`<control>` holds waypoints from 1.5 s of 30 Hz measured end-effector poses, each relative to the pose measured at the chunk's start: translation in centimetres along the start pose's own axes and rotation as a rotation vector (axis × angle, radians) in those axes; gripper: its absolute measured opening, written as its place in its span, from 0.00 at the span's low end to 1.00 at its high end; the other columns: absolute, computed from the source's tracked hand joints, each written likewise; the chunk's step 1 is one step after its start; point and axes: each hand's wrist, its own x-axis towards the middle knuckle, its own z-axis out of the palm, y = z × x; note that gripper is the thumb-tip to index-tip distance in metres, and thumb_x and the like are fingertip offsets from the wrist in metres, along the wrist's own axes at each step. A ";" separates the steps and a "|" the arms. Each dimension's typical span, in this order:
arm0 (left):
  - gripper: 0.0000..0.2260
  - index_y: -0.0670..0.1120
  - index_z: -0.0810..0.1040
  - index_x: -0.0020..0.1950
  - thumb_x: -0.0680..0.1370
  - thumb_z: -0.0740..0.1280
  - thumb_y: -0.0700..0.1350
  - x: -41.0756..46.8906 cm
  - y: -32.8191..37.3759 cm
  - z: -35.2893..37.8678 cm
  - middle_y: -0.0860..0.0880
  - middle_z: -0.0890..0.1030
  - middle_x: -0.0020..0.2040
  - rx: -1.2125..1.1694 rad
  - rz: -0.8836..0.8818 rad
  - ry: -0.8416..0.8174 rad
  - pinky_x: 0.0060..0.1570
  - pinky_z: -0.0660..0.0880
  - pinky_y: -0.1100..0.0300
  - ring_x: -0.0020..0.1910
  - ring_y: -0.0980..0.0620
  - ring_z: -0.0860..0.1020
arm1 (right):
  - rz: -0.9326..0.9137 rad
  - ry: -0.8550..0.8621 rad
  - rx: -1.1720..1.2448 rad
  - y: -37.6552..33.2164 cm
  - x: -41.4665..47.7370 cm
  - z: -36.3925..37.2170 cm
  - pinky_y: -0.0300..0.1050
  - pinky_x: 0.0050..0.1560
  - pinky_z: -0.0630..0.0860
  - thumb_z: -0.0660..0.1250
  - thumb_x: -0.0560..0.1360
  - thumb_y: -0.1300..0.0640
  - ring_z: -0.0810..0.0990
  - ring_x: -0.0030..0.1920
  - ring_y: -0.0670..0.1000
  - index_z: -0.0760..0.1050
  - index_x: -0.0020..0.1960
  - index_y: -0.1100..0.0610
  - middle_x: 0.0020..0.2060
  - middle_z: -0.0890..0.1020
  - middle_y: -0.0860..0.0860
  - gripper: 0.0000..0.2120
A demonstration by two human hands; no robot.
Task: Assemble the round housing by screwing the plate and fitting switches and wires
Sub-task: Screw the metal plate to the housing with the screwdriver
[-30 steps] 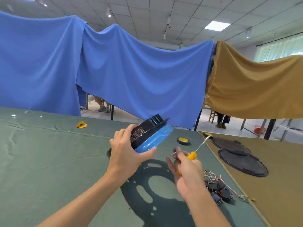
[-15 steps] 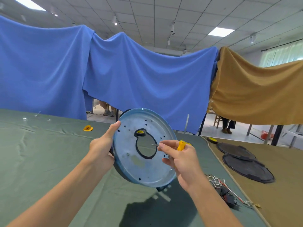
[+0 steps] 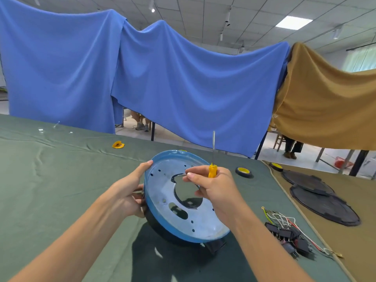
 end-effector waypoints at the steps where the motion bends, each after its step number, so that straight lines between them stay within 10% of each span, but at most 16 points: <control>1: 0.29 0.38 0.76 0.50 0.65 0.77 0.61 0.4 -0.1 -0.2 0.42 0.76 0.42 -0.004 -0.003 -0.008 0.38 0.75 0.50 0.38 0.43 0.75 | 0.009 -0.012 -0.020 0.3 0.4 0.2 0.41 0.40 0.76 0.71 0.75 0.61 0.84 0.43 0.43 0.83 0.46 0.55 0.38 0.86 0.48 0.03; 10: 0.30 0.35 0.76 0.53 0.68 0.76 0.60 4.0 -2.4 -2.0 0.41 0.83 0.34 -0.037 -0.057 -0.067 0.37 0.77 0.52 0.34 0.42 0.82 | 0.004 -0.228 -0.365 1.3 5.4 2.4 0.35 0.34 0.75 0.70 0.76 0.59 0.84 0.41 0.42 0.80 0.45 0.55 0.36 0.86 0.46 0.02; 24: 0.33 0.39 0.80 0.59 0.68 0.71 0.66 5.3 -3.2 -3.2 0.39 0.85 0.49 0.020 0.014 -0.180 0.43 0.81 0.52 0.45 0.42 0.85 | 0.075 -0.419 -0.392 2.5 10.4 6.0 0.39 0.34 0.75 0.70 0.75 0.62 0.77 0.27 0.40 0.82 0.46 0.63 0.40 0.86 0.57 0.04; 37: 0.34 0.37 0.81 0.56 0.69 0.70 0.68 5.5 -3.4 -3.3 0.39 0.85 0.49 -0.005 0.010 -0.196 0.44 0.82 0.51 0.47 0.42 0.85 | 0.071 -0.442 -0.495 2.3 10.6 6.4 0.38 0.35 0.76 0.72 0.75 0.59 0.84 0.39 0.42 0.83 0.41 0.53 0.37 0.86 0.49 0.05; 45: 0.15 0.37 0.81 0.43 0.79 0.69 0.50 5.7 -3.6 -3.5 0.43 0.80 0.29 -0.047 0.023 -0.138 0.28 0.78 0.58 0.24 0.49 0.79 | 0.097 -0.466 -0.518 1.9 11.0 7.2 0.40 0.36 0.74 0.72 0.74 0.58 0.82 0.41 0.45 0.83 0.42 0.55 0.36 0.86 0.50 0.02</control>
